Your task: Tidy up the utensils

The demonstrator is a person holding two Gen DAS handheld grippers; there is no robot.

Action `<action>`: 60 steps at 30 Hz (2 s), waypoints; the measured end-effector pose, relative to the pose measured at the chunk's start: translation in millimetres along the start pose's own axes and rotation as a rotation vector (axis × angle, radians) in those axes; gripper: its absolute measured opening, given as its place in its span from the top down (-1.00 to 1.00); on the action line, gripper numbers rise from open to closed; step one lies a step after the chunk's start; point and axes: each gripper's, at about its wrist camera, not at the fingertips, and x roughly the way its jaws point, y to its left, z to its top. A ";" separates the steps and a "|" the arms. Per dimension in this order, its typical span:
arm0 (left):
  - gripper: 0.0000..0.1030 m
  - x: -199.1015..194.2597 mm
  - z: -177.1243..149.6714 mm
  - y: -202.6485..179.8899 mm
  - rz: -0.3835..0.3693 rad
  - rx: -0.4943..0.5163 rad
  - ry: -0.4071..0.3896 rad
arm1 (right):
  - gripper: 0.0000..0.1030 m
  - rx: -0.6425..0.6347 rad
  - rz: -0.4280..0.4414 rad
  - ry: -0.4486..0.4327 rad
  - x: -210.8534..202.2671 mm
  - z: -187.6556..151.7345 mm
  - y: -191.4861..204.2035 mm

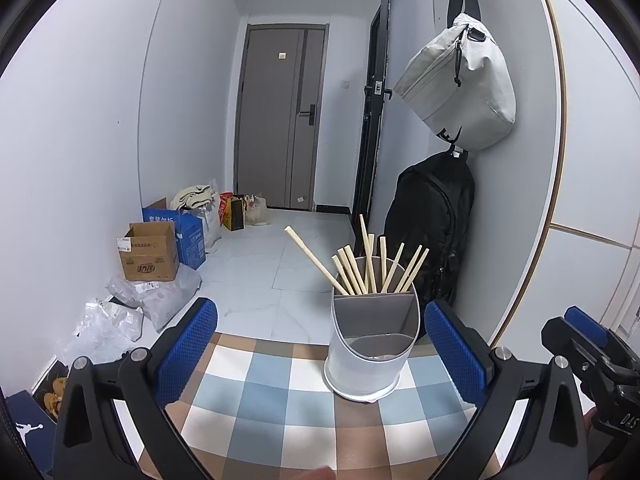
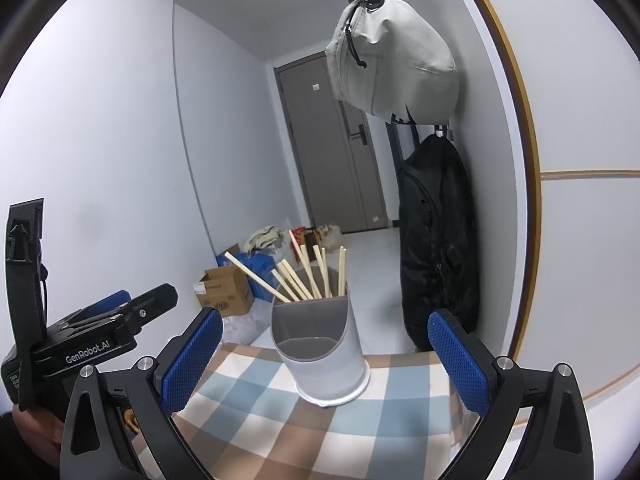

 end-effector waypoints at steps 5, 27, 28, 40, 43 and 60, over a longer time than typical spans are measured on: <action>-0.96 0.6 -1.1 -2.2 -0.007 0.005 0.004 | -1.00 -0.006 -0.002 0.001 0.7 -0.3 0.8; -0.96 1.6 -2.4 -1.6 0.005 0.004 0.001 | -1.00 -0.011 0.003 -0.009 -3.3 -2.9 5.4; -0.96 1.6 -2.6 -1.7 0.005 0.005 0.002 | -1.00 -0.011 0.003 -0.009 -3.2 -3.1 5.6; -0.96 1.3 -4.4 -3.2 0.007 0.009 -0.001 | -1.00 -0.009 -0.001 -0.012 -4.3 -2.1 6.0; -0.96 2.3 -4.3 -3.5 0.007 0.008 0.002 | -1.00 -0.009 -0.001 -0.011 -4.4 -2.0 6.1; -0.96 4.1 -5.4 -4.8 -0.004 0.012 0.009 | -1.00 -0.005 -0.007 -0.015 -5.2 -0.5 5.0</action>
